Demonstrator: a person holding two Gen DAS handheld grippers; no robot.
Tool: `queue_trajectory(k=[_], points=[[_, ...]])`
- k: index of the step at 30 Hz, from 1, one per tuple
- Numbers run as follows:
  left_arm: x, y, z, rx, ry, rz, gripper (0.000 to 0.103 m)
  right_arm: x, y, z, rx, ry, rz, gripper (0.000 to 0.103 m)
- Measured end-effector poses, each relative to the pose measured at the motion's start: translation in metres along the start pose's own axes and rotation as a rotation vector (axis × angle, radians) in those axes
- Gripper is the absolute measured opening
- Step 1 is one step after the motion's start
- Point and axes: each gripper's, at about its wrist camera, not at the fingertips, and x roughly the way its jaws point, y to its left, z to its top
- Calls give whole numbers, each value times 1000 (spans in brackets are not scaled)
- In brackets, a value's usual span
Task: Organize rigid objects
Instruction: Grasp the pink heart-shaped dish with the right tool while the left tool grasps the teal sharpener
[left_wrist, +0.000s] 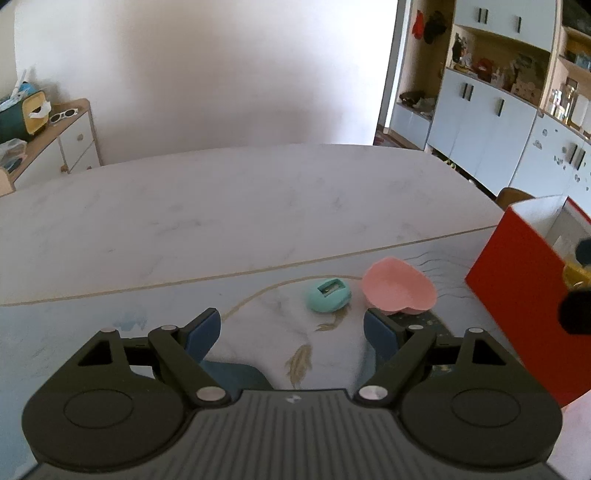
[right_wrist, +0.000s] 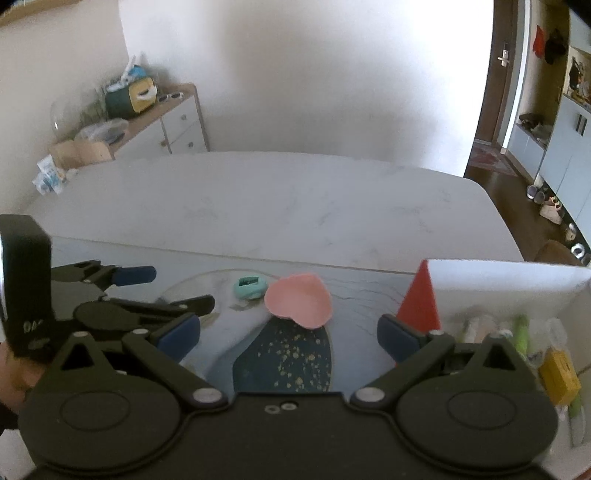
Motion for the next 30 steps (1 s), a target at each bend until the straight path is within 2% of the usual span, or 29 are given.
queue_trajectory(k=[10,26,30], points=[[24,0,-2,64,-47,-17,85,55,5,16,15,79,-57,102],[62,-7,-4,71,-23,-57,85,113,-5,24,118,195,-110,99],[67,-9,-4,85,-26,-61,85,124,-10,23,158,215,-99,97]])
